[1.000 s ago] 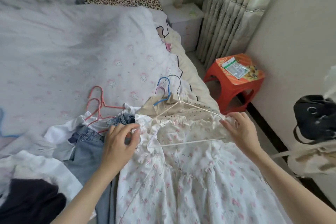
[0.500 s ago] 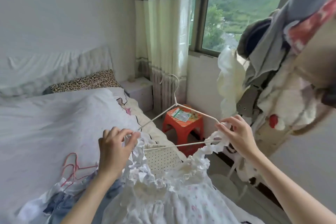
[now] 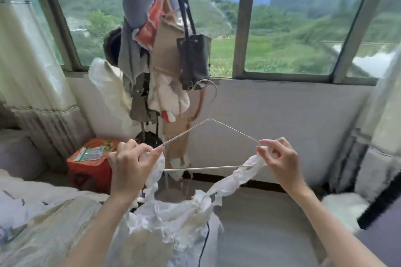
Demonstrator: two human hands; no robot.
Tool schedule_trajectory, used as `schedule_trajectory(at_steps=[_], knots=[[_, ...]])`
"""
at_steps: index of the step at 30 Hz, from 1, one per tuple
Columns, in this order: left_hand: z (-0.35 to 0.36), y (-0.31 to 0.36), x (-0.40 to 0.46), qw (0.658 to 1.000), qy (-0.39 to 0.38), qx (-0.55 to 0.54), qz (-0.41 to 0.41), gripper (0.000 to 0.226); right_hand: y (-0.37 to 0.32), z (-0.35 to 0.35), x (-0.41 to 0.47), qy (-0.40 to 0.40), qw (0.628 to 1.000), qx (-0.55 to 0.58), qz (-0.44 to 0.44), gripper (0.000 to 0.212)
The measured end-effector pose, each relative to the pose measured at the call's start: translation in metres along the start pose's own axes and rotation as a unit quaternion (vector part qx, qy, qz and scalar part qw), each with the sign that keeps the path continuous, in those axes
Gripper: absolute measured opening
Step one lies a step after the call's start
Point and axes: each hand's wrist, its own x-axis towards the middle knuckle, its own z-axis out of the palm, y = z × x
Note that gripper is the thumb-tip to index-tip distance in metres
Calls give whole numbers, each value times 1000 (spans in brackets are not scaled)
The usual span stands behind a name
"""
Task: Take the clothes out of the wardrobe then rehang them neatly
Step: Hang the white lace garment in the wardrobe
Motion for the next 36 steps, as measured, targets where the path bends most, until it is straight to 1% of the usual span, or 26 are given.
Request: schedule_trajectory(at_steps=[1,4,6,8,13,14,16,18,21,23,24,27,28,30,32,34,36], knots=[[12,20,0,1000,-3,-22,5,46,8,-24,-1,23,1000,-17,-4,12],[55,80,-13,995,-30,-91,0,45,36,-94,-10,66,994,-85,-2,22],[88,120,-29,989,-67,-134,8,47,58,-139,-25,85,988,-126,20,20],[116,161,-40,984,-88,-154,30,47,79,-183,-39,103,980,-160,49,16],[159,257,-48,962,-138,-225,77,41,116,-266,-77,160,958,-208,113,16],[165,276,-51,953,-153,-250,76,41,120,-281,-86,171,953,-214,130,19],[172,311,-61,930,-189,-310,51,40,123,-310,-104,196,939,-233,161,32],[180,340,-76,918,-219,-329,39,35,124,-337,-123,215,922,-268,179,42],[193,376,-96,909,-265,-319,45,31,120,-367,-154,227,895,-319,215,43],[206,393,-109,895,-301,-326,48,27,116,-380,-176,235,876,-343,244,40],[214,398,-116,885,-321,-333,58,28,114,-385,-187,241,868,-347,261,36],[233,410,-140,845,-377,-369,89,44,106,-392,-222,246,843,-351,324,15],[237,414,-148,834,-387,-383,94,48,102,-394,-234,251,834,-357,338,16],[240,426,-157,814,-399,-411,101,51,90,-397,-252,259,813,-375,361,26],[242,443,-160,802,-400,-425,131,49,75,-401,-261,267,791,-398,380,29],[246,464,-162,790,-394,-435,177,47,60,-406,-268,278,767,-432,384,24],[250,488,-165,776,-390,-442,225,44,45,-409,-274,297,738,-481,370,13]])
